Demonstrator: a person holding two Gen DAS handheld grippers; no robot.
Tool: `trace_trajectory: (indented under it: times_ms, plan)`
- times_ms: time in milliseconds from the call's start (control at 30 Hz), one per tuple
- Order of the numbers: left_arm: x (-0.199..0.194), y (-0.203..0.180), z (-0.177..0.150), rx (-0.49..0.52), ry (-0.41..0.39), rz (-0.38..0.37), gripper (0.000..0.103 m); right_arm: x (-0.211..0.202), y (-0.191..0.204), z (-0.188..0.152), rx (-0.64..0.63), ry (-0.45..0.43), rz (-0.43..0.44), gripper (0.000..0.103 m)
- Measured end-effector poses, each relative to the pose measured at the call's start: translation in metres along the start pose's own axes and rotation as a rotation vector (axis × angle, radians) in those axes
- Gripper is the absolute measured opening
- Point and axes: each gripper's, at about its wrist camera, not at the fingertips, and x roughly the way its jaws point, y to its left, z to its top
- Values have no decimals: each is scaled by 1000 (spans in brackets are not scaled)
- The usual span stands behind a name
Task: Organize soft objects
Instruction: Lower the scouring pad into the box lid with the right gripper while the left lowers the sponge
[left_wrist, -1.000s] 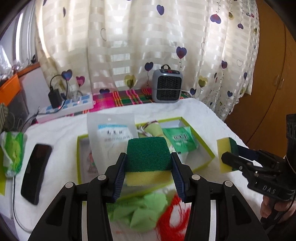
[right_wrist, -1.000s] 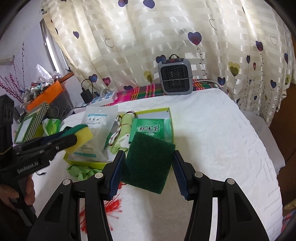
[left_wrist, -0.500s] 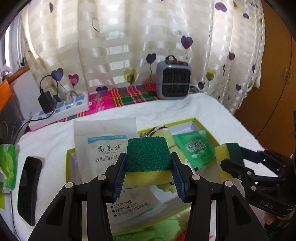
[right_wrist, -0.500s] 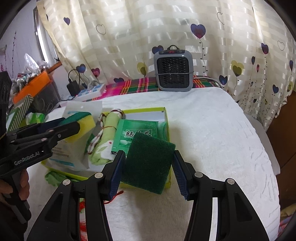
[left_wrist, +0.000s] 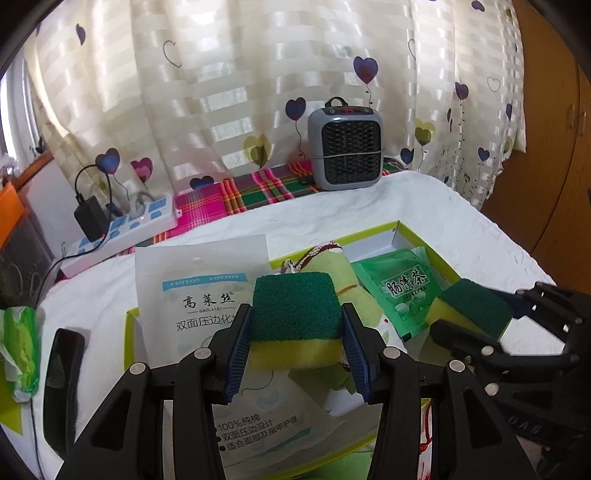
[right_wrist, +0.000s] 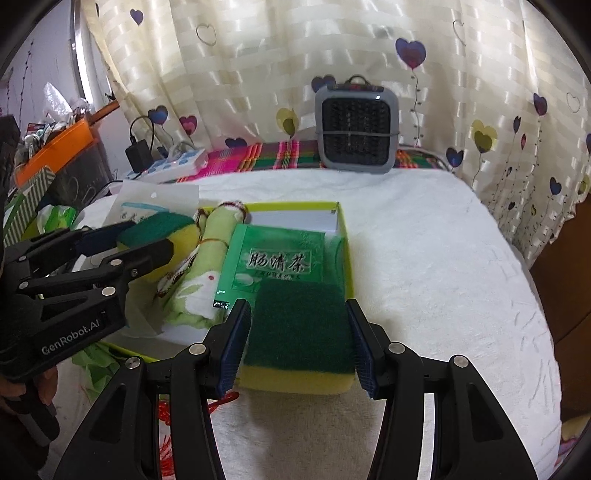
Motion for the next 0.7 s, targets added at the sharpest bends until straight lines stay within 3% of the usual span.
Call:
trace_trajectory:
  times_ms: [500, 700]
  plan:
    - [9, 1, -3, -1, 12, -10, 48, 2, 0, -5, 8, -11, 24, 53]
    - [-4, -1, -2, 8, -22, -16, 57, -2, 0, -4, 15, -30, 40, 63]
